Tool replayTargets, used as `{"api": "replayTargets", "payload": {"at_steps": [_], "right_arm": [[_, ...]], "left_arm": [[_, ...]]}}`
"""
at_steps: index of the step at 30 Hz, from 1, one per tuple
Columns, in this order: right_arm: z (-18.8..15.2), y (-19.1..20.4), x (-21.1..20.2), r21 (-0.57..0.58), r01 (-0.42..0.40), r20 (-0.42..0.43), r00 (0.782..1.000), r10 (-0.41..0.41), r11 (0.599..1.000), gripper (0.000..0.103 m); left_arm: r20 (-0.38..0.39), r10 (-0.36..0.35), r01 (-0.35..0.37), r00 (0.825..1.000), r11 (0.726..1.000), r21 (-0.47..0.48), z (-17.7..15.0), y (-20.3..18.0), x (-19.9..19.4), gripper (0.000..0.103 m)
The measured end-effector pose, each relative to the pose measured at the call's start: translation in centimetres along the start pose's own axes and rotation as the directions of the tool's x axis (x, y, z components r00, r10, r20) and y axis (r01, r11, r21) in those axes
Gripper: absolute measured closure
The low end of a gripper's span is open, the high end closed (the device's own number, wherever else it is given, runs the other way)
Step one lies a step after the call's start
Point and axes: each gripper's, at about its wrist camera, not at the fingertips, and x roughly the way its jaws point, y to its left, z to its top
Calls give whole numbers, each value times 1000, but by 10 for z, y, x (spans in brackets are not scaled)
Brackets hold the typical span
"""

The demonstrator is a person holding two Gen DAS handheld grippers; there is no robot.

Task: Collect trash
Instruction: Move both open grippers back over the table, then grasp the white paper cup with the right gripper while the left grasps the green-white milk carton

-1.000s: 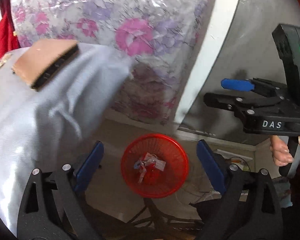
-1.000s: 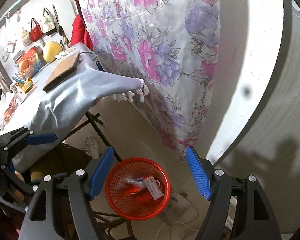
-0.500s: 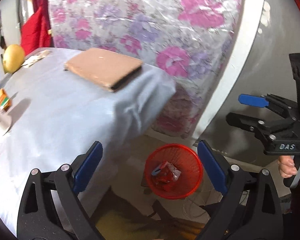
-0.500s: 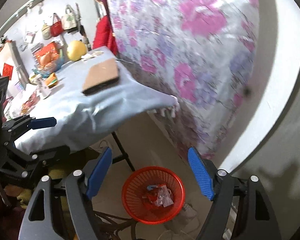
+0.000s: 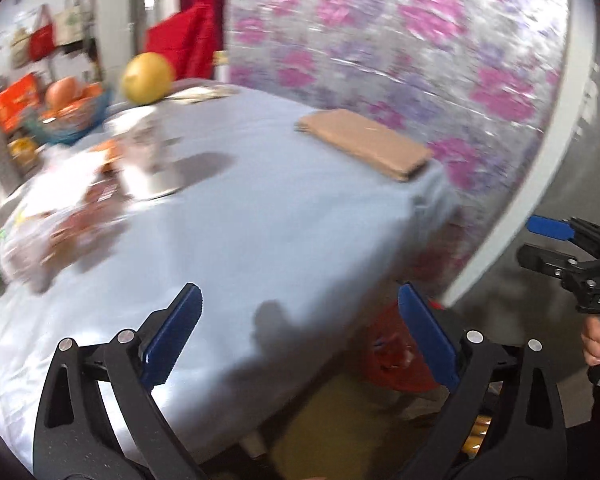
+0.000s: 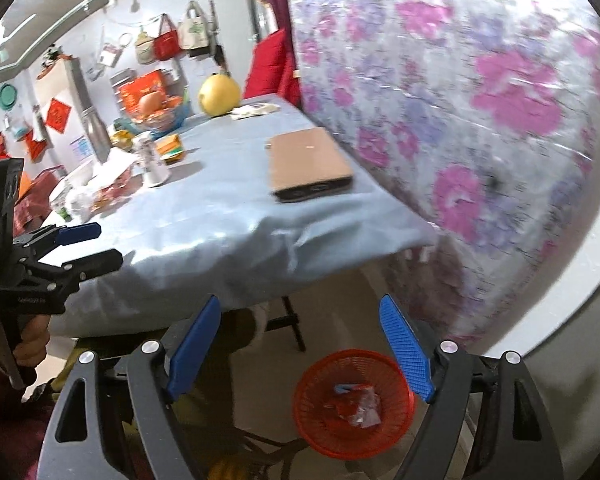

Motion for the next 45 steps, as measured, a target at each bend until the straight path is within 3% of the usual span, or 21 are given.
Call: {"api": "replayTargets", "payload": {"at_steps": [5,14,24,33,42,45], "right_arm": [[9,33,10,-43,-56,-5,998,56,997,21],[26,83,26,-96,-129,-13,992,128,987,18],[61,143,67,-134,-227,-25,974,225,965,18],[106,190,120,-162,-246,-36,969,243,956,18],[142,206,177,-118,-218,-43,976,215,969,18],[151,210,191,-100,-215,-45,976,212,971,18]], "left_arm": [[15,94,-92,995,991,-100,-16,53,-19,7],[12,208,-195,978,934,-300,-42,139,-42,7],[-17,297,-281,955,881,-380,-59,196,-53,7],[-85,400,-398,913,819,-413,-66,237,-56,7],[-105,440,-437,892,779,-451,-61,268,-61,7],[-109,420,-418,901,772,-479,-62,277,-62,7]]}}
